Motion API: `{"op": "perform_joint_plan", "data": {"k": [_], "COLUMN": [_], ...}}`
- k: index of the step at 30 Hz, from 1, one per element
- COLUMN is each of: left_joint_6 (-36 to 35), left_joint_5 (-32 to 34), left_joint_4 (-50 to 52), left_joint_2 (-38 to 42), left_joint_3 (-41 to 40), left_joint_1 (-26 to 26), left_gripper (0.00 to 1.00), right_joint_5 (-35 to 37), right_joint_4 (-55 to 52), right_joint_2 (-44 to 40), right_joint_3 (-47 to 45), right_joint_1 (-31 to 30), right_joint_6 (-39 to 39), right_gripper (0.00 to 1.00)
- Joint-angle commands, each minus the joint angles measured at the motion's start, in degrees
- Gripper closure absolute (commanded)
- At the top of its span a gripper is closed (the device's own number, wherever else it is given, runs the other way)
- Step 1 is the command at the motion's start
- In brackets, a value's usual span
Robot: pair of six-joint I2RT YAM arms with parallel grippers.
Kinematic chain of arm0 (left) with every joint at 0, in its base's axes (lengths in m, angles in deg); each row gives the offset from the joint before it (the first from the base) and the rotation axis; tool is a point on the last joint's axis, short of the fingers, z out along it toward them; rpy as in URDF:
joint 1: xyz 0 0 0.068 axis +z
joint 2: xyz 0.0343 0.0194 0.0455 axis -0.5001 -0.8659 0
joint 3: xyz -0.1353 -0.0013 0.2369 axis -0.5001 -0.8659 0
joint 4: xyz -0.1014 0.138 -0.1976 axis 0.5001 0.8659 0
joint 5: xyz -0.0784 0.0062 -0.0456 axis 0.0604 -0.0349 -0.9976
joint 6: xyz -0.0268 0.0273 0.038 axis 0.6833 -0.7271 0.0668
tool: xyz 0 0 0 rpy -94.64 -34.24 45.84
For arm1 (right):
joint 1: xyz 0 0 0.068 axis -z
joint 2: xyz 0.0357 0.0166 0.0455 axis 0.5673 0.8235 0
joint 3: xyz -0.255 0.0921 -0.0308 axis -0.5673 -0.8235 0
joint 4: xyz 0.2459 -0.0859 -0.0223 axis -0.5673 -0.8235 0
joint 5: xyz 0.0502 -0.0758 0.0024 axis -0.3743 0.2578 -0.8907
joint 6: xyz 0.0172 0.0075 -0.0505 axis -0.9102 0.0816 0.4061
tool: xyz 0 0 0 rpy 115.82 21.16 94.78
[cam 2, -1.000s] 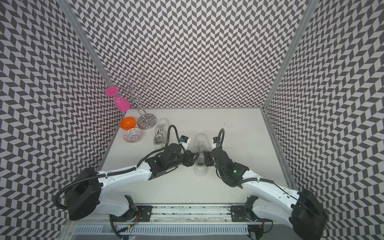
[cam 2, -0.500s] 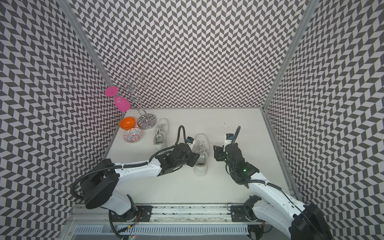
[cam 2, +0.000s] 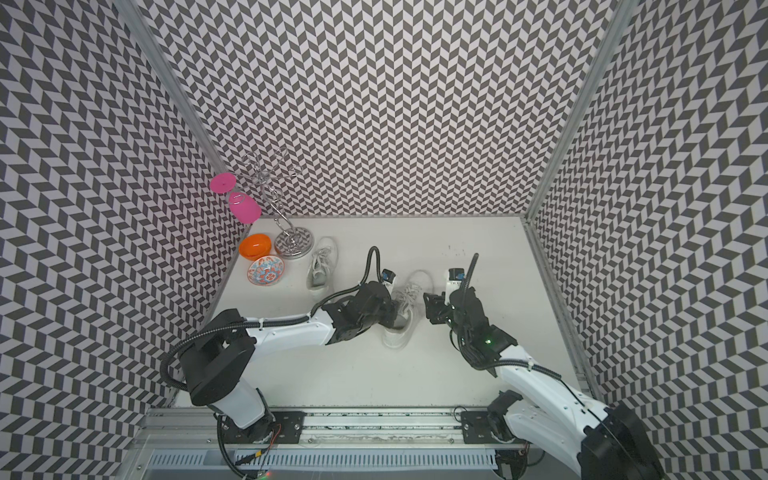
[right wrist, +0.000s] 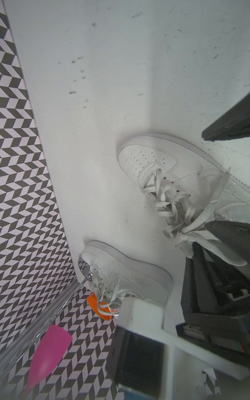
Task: Remove the insole from the shoe
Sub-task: Pick up the shoe from the center of the board.
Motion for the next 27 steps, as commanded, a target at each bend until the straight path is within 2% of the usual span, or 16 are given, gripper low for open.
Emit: {"op": "perform_joint_plan", "data": {"k": [1,5,10,18,27], "left_joint_6": [-4.4,-8.8,-12.5,-12.6,-12.6], "left_joint_5": [-0.1,-2.9,-5.6,-10.5,-11.1], "left_joint_4": [-5.7,-14.0,-22.9,-25.6,-24.8], "left_joint_2": [6.4,12.9,18.3,19.8,19.8], "left_joint_3": [-5.4,-12.4,-19.8,-21.3,-20.8], "left_joint_1": [0.8,1.2,1.7,2.3,2.5], "left_gripper": [1.0,1.0,1.0,1.0,1.0], "right_joint_5": [-6.1,-15.7,-21.1,-17.6,-13.7], "right_joint_4": [4.3,9.0,9.2,9.5,7.9], "right_joint_2": [-0.4,-2.4,-2.1,-0.9,3.3], "right_joint_3": [-0.8,-3.2,-4.0,-4.6,-3.0], "right_joint_1": [0.2,0.2,-0.3,-7.2,-9.2], "right_joint_6": [4.1,7.2,9.3,10.4,10.8], "right_gripper": [0.41,0.42,0.45,0.51,0.68]}}
